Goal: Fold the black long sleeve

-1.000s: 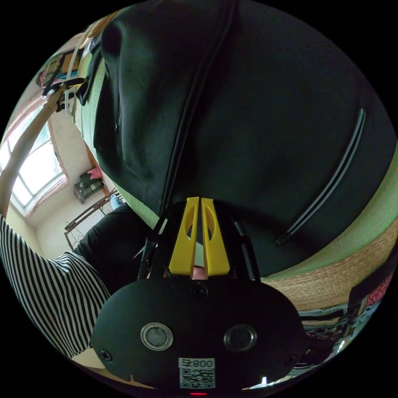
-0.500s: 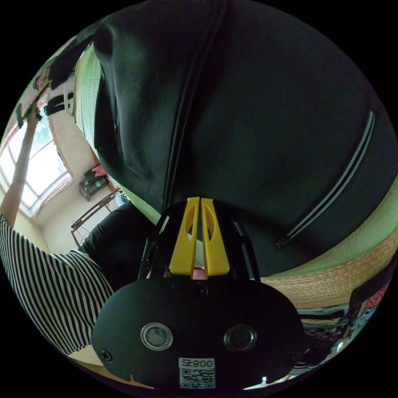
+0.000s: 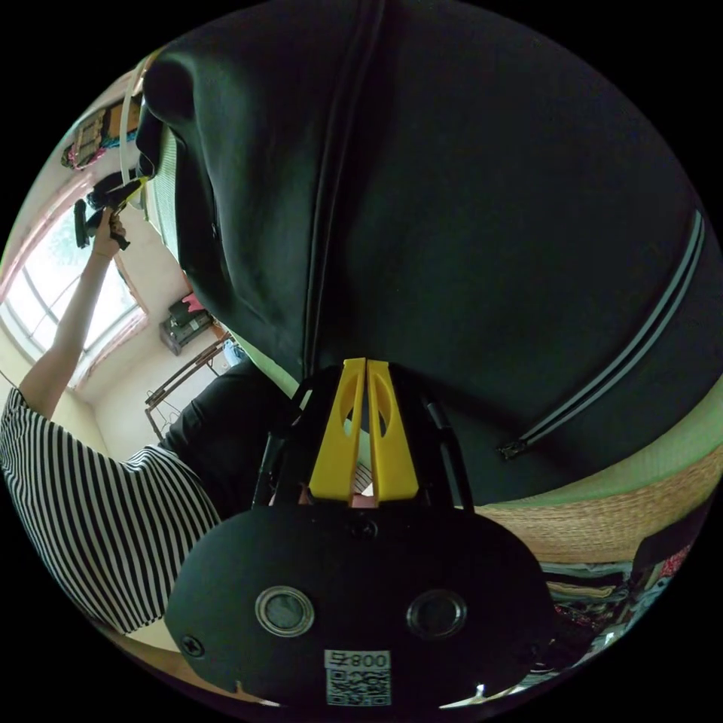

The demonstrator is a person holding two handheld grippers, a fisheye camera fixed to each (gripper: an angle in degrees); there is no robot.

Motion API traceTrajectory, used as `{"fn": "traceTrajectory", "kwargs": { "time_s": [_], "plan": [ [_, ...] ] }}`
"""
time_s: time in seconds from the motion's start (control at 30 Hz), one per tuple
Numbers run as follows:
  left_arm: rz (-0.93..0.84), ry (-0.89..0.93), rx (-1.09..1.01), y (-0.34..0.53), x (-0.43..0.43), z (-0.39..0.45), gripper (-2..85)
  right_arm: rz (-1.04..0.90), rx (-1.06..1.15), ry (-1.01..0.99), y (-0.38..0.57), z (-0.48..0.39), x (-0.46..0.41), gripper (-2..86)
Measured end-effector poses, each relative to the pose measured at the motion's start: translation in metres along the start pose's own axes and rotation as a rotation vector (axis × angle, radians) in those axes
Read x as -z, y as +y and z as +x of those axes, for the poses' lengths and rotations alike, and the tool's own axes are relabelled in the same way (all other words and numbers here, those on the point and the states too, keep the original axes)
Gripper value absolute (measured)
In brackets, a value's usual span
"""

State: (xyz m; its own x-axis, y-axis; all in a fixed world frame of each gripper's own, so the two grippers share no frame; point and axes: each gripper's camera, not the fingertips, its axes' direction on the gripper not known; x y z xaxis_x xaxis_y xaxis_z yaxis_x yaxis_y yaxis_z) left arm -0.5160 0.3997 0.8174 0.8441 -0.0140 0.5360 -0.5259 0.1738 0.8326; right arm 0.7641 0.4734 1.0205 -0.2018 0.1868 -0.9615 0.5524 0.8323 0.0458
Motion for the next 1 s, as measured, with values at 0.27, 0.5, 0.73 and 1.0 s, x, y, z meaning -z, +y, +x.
{"fn": "traceTrajectory", "kwargs": {
  "time_s": [0.27, 0.5, 0.73, 1.0],
  "plan": [
    [-0.081, 0.396, -0.266, 0.044, -0.037, 0.059, 2.1, 0.075, 0.014, 0.087, 0.027, -0.017, -0.015, 0.1],
    [-0.315, 0.417, -0.346, 0.084, -0.102, 0.113, 6.7, 0.177, 0.008, 0.170, 0.061, -0.036, -0.039, 0.2],
    [-0.305, 0.413, -0.293, 0.076, -0.099, 0.098, 9.0, 0.426, -0.117, 0.098, 0.127, -0.030, -0.039, 1.2],
    [-0.419, 0.459, -0.252, 0.064, -0.130, 0.109, 11.1, 0.567, -0.485, 0.078, 0.225, 0.043, -0.042, 8.4]
  ]
}}
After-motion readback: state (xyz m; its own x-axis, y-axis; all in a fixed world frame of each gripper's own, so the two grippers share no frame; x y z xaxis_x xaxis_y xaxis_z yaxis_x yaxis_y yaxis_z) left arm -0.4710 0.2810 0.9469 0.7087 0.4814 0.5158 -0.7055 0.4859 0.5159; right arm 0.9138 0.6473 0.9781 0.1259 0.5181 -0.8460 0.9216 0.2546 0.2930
